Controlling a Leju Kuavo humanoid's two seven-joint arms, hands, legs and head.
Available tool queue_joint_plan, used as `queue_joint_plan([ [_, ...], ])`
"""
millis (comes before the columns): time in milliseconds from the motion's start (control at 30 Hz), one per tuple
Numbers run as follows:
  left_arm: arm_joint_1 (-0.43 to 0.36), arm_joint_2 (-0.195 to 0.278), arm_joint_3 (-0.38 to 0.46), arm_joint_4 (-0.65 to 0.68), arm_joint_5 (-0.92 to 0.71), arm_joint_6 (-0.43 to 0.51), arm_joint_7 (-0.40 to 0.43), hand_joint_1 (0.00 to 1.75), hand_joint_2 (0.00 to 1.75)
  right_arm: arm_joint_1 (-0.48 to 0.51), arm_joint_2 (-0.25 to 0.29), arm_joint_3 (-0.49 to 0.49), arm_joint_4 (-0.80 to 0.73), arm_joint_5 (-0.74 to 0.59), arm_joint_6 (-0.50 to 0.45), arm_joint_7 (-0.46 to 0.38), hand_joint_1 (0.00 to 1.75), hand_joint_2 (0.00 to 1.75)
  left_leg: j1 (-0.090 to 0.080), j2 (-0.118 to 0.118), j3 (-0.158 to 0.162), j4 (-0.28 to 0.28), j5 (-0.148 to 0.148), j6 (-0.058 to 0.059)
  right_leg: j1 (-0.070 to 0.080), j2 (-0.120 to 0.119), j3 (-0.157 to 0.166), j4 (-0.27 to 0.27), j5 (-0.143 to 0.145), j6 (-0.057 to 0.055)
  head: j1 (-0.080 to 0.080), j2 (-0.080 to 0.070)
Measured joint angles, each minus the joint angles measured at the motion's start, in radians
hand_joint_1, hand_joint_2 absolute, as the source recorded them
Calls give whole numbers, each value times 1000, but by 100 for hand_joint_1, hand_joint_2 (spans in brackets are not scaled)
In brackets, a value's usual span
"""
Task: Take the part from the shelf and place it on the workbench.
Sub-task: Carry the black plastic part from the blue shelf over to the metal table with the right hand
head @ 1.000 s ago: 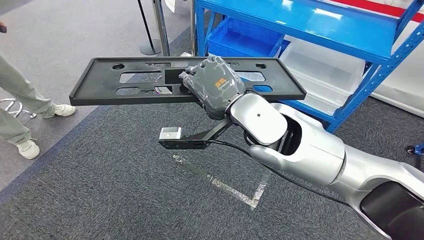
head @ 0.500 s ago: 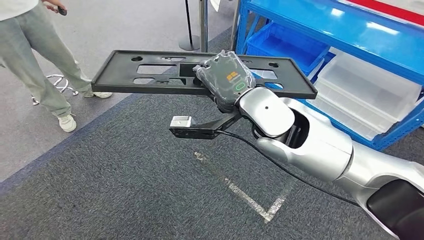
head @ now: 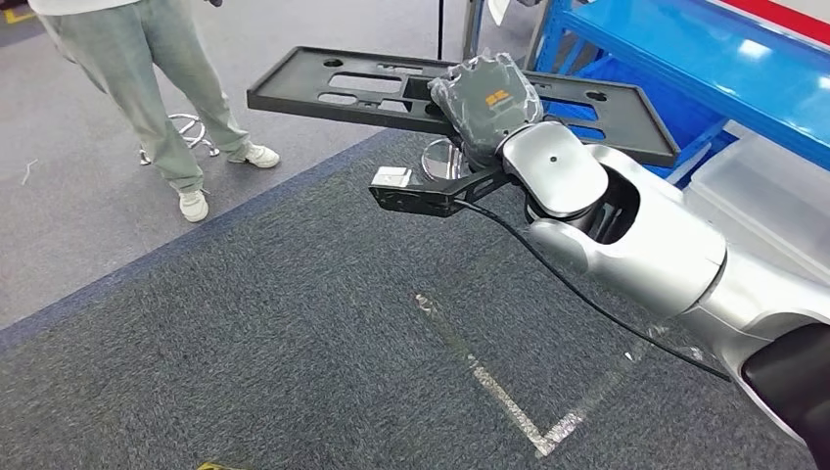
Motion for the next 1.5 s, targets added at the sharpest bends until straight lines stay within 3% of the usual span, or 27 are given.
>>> queue_joint_plan([
  [33,0,0,0,0,0,-1,-1,0,175,-5,-2,0,4,-2,1,2,175,175,3,-14,0,-3,3,6,2,-9,2,-1,-3,5,0,0],
  [100,2,-1,1,0,0,-4,-3,0,175,-12,-7,-4,12,-7,1,8,175,175,11,-37,5,-15,10,14,-1,22,-5,22,-23,14,2,0],
  [167,2,-1,2,0,0,-7,-3,0,175,-22,-15,-10,20,-11,1,13,175,175,17,-59,8,-22,15,20,-6,89,-50,124,-78,21,4,0],
  [200,1,-1,2,0,-1,-8,-3,0,175,-25,-19,-12,23,-13,1,15,175,175,18,-71,8,-22,15,22,-8,110,-84,195,-106,23,4,0],
  [267,-1,-1,3,0,-1,-9,-3,0,175,-24,-27,-13,30,-17,1,17,175,175,20,-102,8,-19,15,23,-13,121,-131,282,-120,28,5,0],
  [333,0,-1,4,0,-2,-8,-3,0,175,-24,-33,-13,36,-22,1,20,175,175,24,-133,8,-12,12,19,-21,127,-113,222,-61,33,4,0],
  [400,0,-1,5,0,-4,-6,-3,0,175,-29,-43,-15,38,-26,1,26,175,175,29,-163,0,4,5,8,-33,171,-60,96,-1,38,5,0],
  [467,-1,0,5,0,-4,-3,-2,0,175,-34,-50,-18,39,-30,2,30,175,175,33,-190,-16,17,3,-5,-39,209,-34,36,10,38,4,0],
  [533,1,1,6,0,-4,-2,0,0,175,-35,-51,-18,39,-34,3,30,175,175,39,-216,-27,15,10,-17,-37,193,-32,31,5,28,3,0],
  [567,3,0,6,0,-4,-2,1,0,175,-35,-51,-19,39,-35,3,30,175,175,39,-211,-32,17,9,-23,-37,178,-29,26,7,22,2,0],
  [633,6,-1,7,0,-4,-3,2,0,175,-39,-52,-21,39,-35,3,31,175,175,34,-155,-56,63,-15,-32,-38,151,-22,17,11,10,-7,0],
  [700,3,0,7,0,-4,-5,2,0,175,-40,-52,-25,39,-36,3,33,175,175,31,-84,-113,180,-63,-37,-31,125,-18,14,11,4,-16,0],
  [767,0,0,8,0,-3,-8,1,0,175,-36,-53,-26,40,-37,3,34,175,175,30,-63,-159,269,-85,-35,-25,97,-17,14,9,0,-18,0],
  [800,0,-1,8,1,-2,-9,1,0,175,-33,-53,-26,41,-38,3,35,175,175,29,-61,-158,266,-73,-30,-21,83,-16,14,8,-1,-19,0],
  [867,0,-1,8,1,-1,-11,0,0,175,-29,-53,-26,41,-40,2,37,175,175,19,-44,-103,158,-18,-11,-14,59,-12,14,4,-3,-19,0],
  [933,-1,-1,8,0,0,-11,-2,0,175,-29,-55,-30,41,-40,2,39,175,175,-1,2,-39,43,13,15,-6,34,-7,12,-1,-1,-18,0],
  [967,-3,-1,9,0,0,-11,-2,0,175,-29,-56,-32,41,-40,2,40,175,175,-9,15,-24,15,15,24,-4,22,-5,10,-3,1,-18,0],
  [1000,-3,-1,9,0,0,-11,-3,0,175,-28,-57,-34,41,-40,2,41,175,175,-14,17,-21,8,12,29,-3,9,-3,8,-5,5,-18,0],
  [1067,-2,-1,11,0,1,-11,-3,0,175,-27,-59,-35,42,-41,1,41,175,175,-11,-11,-18,-4,18,33,-2,-8,2,5,-10,13,-18,0],
  [1133,2,-2,12,0,3,-13,-2,0,175,-29,-61,-36,42,-40,2,42,175,175,-3,-34,-8,-22,26,37,-4,28,-9,38,-37,21,-17,0],
  [1200,0,-3,13,0,4,-14,2,0,175,-30,-66,-36,42,-39,3,44,175,175,1,-57,-4,-28,30,41,-8,90,-63,150,-92,25,-15,0],
  [1233,-2,-3,14,0,4,-15,8,0,175,-27,-69,-37,42,-38,5,46,175,175,2,-71,-5,-27,30,43,-9,107,-98,216,-116,27,-15,0],
  [1300,-3,-3,14,0,2,-13,22,0,175,-18,-77,-37,40,-37,10,52,175,175,4,-102,-5,-21,27,44,-14,120,-136,278,-116,31,-15,0],
  [1367,-2,-3,14,0,-2,-8,39,0,175,-13,-86,-37,35,-37,18,59,175,175,8,-136,-6,-8,20,38,-22,132,-105,191,-46,36,-14,0],
  [1400,0,-3,14,0,-4,-4,48,0,175,-13,-89,-37,32,-37,22,62,175,175,10,-151,-9,1,15,32,-28,154,-79,129,-15,39,-15,0],
  [1433,1,-3,14,0,-5,-1,56,0,175,-14,-92,-37,28,-37,28,65,175,175,11,-166,-14,12,10,27,-34,177,-56,75,4,41,-15,0],
  [1500,1,-3,14,0,-7,4,68,0,175,-12,-101,-37,20,-38,36,70,175,175,15,-191,-28,23,9,15,-35,202,-38,36,5,38,-16,0],
])
